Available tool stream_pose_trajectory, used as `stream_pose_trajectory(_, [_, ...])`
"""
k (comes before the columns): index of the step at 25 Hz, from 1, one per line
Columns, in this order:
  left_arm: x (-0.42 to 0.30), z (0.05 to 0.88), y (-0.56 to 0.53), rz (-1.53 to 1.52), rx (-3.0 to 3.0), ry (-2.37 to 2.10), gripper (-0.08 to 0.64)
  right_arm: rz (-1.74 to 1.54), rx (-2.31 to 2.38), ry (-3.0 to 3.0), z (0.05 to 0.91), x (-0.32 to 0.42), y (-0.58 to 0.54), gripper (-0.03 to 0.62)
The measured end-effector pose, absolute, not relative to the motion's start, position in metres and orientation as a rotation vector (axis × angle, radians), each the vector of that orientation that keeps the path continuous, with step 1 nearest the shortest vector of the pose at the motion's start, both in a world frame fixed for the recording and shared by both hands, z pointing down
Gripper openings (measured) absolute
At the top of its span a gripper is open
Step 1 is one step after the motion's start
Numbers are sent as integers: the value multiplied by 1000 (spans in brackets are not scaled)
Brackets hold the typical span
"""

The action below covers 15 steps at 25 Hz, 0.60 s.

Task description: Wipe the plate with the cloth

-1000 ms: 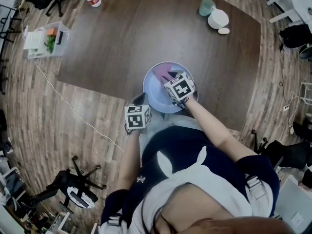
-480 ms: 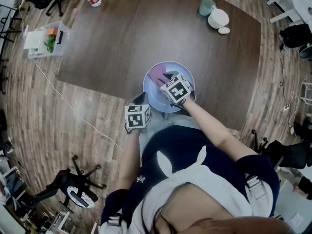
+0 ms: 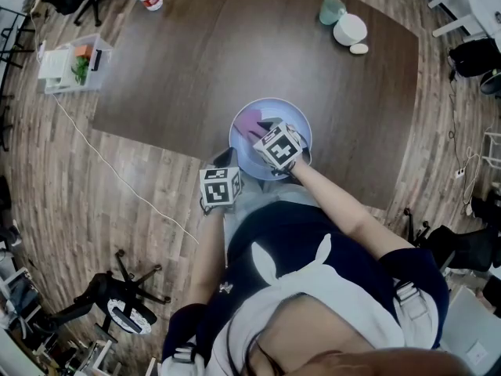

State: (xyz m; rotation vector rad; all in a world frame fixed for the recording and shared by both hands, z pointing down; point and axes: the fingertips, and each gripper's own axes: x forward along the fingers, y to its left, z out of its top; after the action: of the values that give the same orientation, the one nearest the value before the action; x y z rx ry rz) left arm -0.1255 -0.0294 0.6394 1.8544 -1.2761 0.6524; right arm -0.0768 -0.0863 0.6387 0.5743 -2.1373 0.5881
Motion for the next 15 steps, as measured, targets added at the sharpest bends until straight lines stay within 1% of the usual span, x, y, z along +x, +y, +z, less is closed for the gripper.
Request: stream_pose_trajectory(15, [-126,639,-29,656,1851,-1279,6,570,455,-2151,638,-86,-69,121])
